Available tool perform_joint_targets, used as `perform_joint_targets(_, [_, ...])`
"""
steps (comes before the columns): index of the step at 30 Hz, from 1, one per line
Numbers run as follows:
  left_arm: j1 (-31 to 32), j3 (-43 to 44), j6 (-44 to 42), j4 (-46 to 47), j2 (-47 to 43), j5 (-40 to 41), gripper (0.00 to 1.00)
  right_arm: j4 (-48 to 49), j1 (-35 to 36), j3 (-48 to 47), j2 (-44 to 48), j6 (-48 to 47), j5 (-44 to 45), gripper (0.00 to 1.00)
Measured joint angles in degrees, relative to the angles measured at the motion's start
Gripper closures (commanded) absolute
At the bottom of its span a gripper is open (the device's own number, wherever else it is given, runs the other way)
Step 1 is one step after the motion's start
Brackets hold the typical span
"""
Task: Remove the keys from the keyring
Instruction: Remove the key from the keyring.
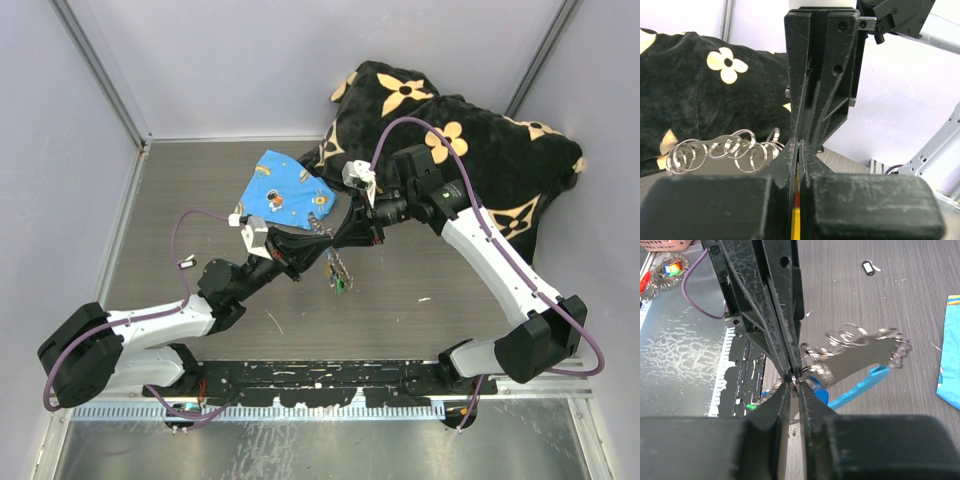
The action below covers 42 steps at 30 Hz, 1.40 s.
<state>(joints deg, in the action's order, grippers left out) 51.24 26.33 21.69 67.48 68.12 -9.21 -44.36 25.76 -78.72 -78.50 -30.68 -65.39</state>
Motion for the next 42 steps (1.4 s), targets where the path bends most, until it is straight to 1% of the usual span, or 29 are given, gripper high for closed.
perform_joint_targets(1, [0.00,0.00,0.00,0.02,0.00,0.00,1.00,0.02,-0.02,0.07,0.00,-0.07,-0.26,0.97])
perform_joint_targets(2, [0.00,0.00,0.11,0.04,0.00,-0.09,1.00,0.15,-0.09,0.22,0.00,-0.15,-0.46,0.99])
perform_joint_targets(9, [0.00,-0.24,0.15,-0.02,0.00,-0.15,1.00,-0.46,-0.17,0.57,-0.02,-1.05,-0.85,0.99])
perform_joint_targets(10, [0.00,-0.37,0.15,-0.04,0.00,-0.09,0.97,-0.72,-0.17,0.55,-0.02,-1.25,-0.63,0.99])
perform_joint_targets(13, [0.00,-1.20,-0.02,-0.26,-0.72,0.35,0.71,-1.88,0.00,0.28,-0.02,-2.36,0.52,0.99])
perform_joint_targets(16, [0.02,-2.27,-0.94,-2.62,-4.26,0.94,0.54,-5.77,0.37,-1.70,-0.31,-4.74,4.55,0.99])
perform_joint_targets(18, [0.00,-2.38,-2.86,-7.48,-9.27,0.85,0.45,-8.92,0.83,-4.11,-0.87,-6.88,7.89,0.99])
perform_joint_targets(21, [0.00,-2.32,-6.45,-15.26,-17.40,0.20,0.41,-14.19,2.80,-8.70,-2.14,-10.36,14.51,0.99])
perform_joint_targets(25, [0.00,-1.90,-12.35,-27.98,-25.33,-2.08,0.40,-21.88,9.44,-16.11,-4.94,-14.64,27.15,0.99])
perform_joint_targets(27, [0.00,-1.90,-14.82,-33.11,-27.12,-3.45,0.39,-26.18,12.04,-20.09,-6.91,-16.55,32.65,0.99])
perform_joint_targets(30, [0.00,-1.92,-16.70,-36.74,-27.32,-4.50,0.39,-31.43,13.97,-25.00,-9.79,-18.75,40.02,0.99])
perform_joint_targets(31, [0.00,-1.95,-16.94,-37.16,-27.19,-4.57,0.39,-32.63,14.21,-25.57,-10.45,-19.54,43.17,0.99])
perform_joint_targets(35, [0.00,-2.38,-16.83,-35.41,-24.81,-4.72,0.42,-35.98,14.99,-25.27,-11.30,-21.27,51.04,0.99])
perform_joint_targets(39, [0.00,-3.02,-16.20,-30.01,-17.84,-4.72,0.48,-38.05,15.80,-24.30,-11.30,-22.34,57.02,0.99])
perform_joint_targets(41, [0.00,-3.45,-15.85,-26.47,-13.60,-4.76,0.50,-38.62,15.91,-24.11,-11.30,-22.88,58.97,0.99])
perform_joint_targets(42, [0.00,-3.65,-15.50,-24.44,-11.52,-4.76,0.53,-38.69,15.91,-24.11,-11.30,-22.99,59.23,0.99])
